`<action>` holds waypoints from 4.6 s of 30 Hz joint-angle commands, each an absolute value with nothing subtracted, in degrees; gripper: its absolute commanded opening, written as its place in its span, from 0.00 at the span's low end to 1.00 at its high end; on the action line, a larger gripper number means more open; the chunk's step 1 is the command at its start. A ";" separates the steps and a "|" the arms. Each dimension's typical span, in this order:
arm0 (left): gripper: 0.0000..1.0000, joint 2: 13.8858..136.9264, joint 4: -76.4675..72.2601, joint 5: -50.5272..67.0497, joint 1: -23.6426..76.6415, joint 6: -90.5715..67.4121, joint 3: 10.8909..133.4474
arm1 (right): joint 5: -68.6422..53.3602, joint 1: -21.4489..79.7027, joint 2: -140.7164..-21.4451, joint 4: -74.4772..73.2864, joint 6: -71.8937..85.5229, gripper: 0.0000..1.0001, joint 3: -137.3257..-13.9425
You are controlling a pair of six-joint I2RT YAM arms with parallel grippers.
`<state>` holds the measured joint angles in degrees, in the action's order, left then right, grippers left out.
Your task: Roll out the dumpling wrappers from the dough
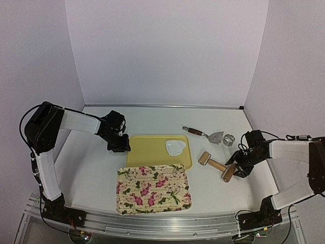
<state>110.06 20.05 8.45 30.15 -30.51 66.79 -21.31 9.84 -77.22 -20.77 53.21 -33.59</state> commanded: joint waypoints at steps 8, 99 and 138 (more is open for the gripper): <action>0.34 105.18 20.52 7.81 29.79 -31.11 65.15 | -13.44 9.81 -73.48 -29.22 51.20 0.76 -34.31; 0.60 110.58 18.91 22.36 39.74 -39.65 89.55 | -9.64 37.09 -131.85 -59.81 34.05 0.00 -122.49; 0.39 125.28 22.37 23.35 42.83 -34.89 99.36 | -7.58 37.72 -139.12 -59.87 32.46 0.00 -120.69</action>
<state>125.95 23.57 22.42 42.13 -35.97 97.91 -9.64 37.43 -136.94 -58.82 32.95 -120.87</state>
